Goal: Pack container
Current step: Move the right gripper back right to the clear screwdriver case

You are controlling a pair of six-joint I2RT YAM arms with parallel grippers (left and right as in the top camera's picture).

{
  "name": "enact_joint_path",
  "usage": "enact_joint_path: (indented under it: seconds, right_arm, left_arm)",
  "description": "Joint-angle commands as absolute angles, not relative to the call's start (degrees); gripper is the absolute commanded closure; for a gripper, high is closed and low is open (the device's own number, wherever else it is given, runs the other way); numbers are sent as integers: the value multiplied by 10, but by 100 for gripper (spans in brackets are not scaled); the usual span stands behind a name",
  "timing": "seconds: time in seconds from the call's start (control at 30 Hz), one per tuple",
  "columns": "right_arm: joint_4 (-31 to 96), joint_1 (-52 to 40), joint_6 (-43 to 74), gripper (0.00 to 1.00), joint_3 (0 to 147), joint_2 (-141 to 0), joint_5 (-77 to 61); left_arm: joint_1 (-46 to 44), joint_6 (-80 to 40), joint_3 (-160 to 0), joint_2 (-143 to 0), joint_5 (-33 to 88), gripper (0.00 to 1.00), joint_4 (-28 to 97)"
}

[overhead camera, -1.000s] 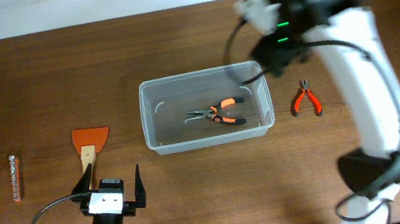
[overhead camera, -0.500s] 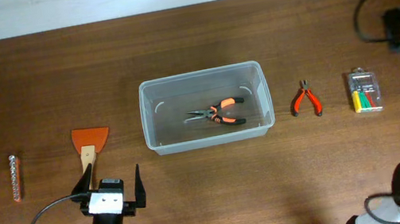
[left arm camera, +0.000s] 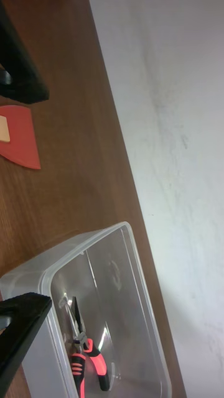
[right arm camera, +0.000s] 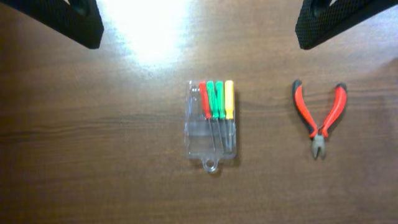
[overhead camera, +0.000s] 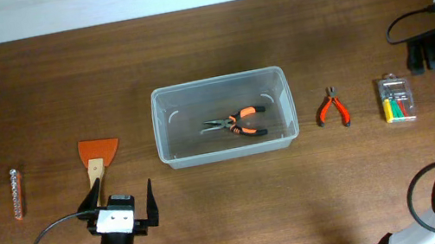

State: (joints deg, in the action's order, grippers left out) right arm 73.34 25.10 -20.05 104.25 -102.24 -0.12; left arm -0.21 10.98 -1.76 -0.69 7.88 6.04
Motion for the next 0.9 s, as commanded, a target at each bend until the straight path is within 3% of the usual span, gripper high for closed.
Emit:
enact_joint_path:
  seconds: [0.0,0.87]
  right_arm:
    - [706,252,-198,1,995,-1028,-6]
    - [659,252,-156,1,969,-1216,13]
  left_arm:
    - [-4,117,-15,-4,77,1,61]
    - [-4,117,-15,-4,76,1,61]
